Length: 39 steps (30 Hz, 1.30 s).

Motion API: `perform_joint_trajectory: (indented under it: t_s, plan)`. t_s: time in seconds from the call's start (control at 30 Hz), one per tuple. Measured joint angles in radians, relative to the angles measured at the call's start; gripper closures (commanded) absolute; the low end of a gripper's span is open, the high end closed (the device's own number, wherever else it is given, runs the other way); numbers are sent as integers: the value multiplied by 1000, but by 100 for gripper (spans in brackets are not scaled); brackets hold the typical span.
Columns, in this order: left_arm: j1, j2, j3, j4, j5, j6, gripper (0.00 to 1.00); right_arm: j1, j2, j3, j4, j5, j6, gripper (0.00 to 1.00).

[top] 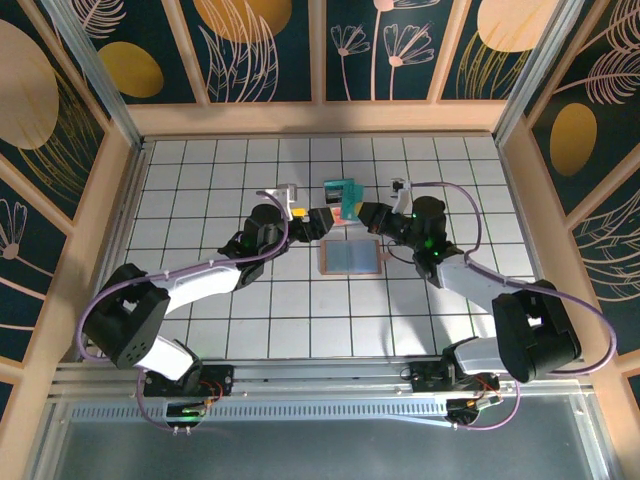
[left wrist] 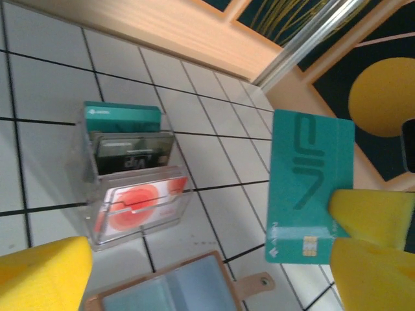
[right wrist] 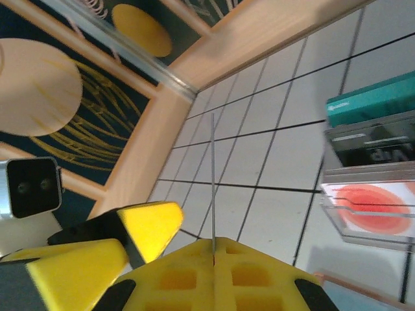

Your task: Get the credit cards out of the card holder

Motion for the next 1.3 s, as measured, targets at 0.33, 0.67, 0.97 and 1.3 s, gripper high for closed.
perform_joint_trajectory:
  t_s: [0.33,0.67,0.97,1.3]
  plan:
    - [16,15,26,69,123,-19,26,0,45,0,133,-133,44,100]
    - [52,46,30,136,220,-73,47,0,46,0,165,-180,48,100]
    - [53,71,52,174,298,-85,50,0,46,0,184,-221,68,100]
    - [53,100,79,215,363,-109,85,-5,46,0,211,-246,93,100]
